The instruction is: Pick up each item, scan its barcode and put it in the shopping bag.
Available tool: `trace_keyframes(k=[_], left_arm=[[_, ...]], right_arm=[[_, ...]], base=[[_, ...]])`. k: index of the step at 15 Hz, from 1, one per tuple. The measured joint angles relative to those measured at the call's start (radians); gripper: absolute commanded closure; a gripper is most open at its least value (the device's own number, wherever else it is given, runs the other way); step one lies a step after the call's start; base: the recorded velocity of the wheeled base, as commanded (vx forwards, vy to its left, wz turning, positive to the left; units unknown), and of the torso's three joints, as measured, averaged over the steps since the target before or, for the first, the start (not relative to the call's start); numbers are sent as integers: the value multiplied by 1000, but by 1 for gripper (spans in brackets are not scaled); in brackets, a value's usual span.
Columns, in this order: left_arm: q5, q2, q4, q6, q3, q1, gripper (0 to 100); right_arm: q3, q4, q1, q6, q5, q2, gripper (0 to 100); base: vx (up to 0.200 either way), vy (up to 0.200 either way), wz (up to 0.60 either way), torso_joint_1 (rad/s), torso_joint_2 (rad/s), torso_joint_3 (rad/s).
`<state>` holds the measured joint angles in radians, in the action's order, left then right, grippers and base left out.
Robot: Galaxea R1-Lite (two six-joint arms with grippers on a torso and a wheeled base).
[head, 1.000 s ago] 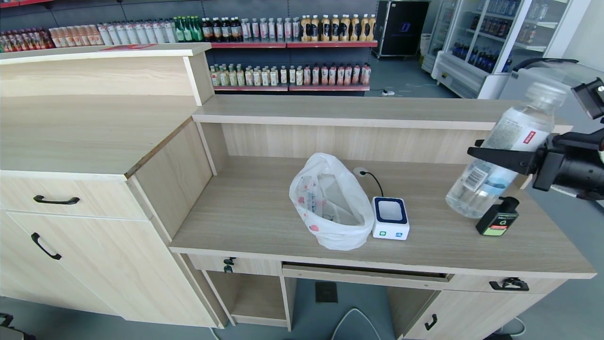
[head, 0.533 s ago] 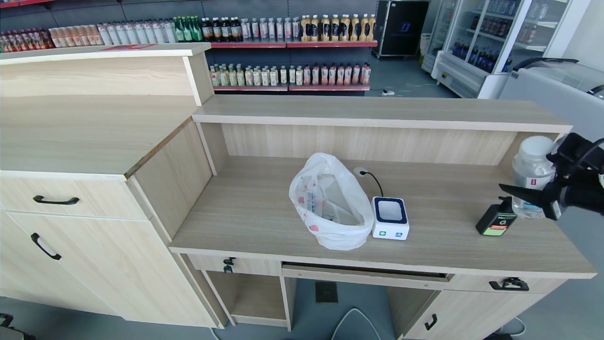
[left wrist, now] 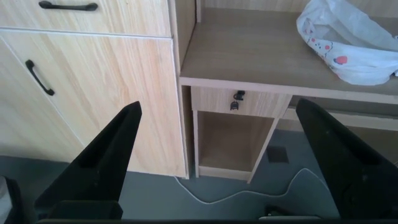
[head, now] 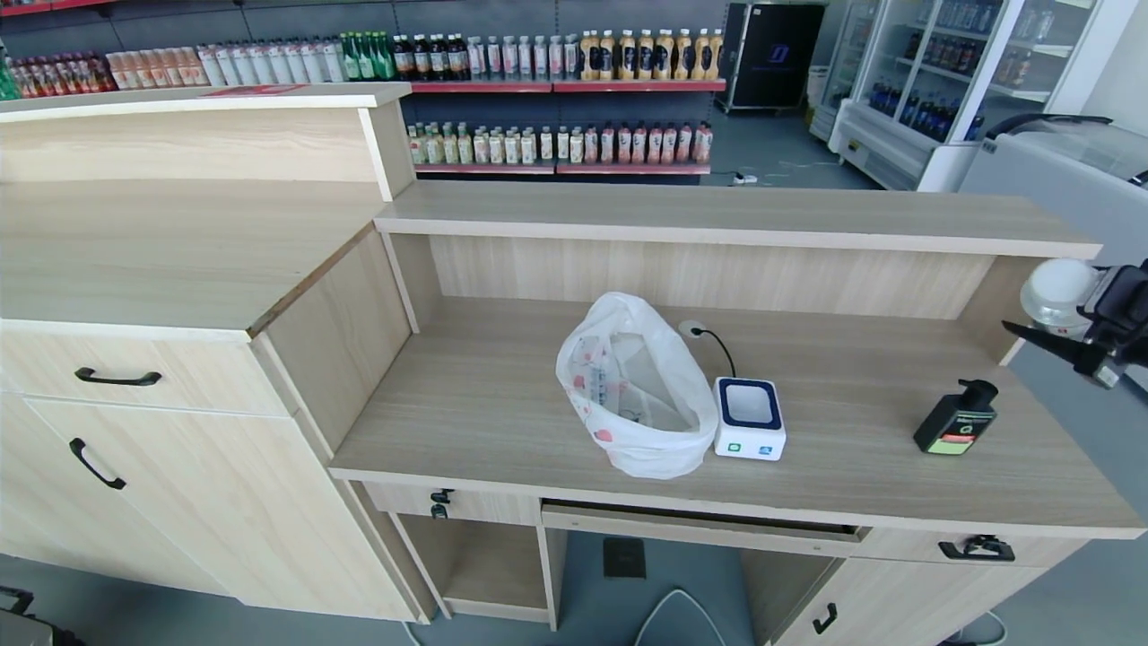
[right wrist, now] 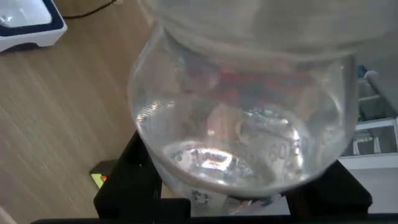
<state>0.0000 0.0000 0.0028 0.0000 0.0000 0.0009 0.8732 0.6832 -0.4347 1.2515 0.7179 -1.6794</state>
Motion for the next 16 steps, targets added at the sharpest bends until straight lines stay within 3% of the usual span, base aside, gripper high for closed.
trace_keyframes(k=[2, 7, 16], left_arm=[[0, 0, -1, 0, 0, 0, 0], [0, 0, 0, 0, 0, -1, 0], [0, 0, 0, 0, 0, 0, 0]], right_arm=[[0, 131, 31, 4, 27, -50, 100], [-2, 304, 100, 19, 127, -193, 100], [-40, 371, 114, 143, 299, -380, 100]], base=[[0, 0, 600, 12, 5, -5], [0, 0, 0, 0, 0, 0], [0, 0, 0, 0, 0, 0]])
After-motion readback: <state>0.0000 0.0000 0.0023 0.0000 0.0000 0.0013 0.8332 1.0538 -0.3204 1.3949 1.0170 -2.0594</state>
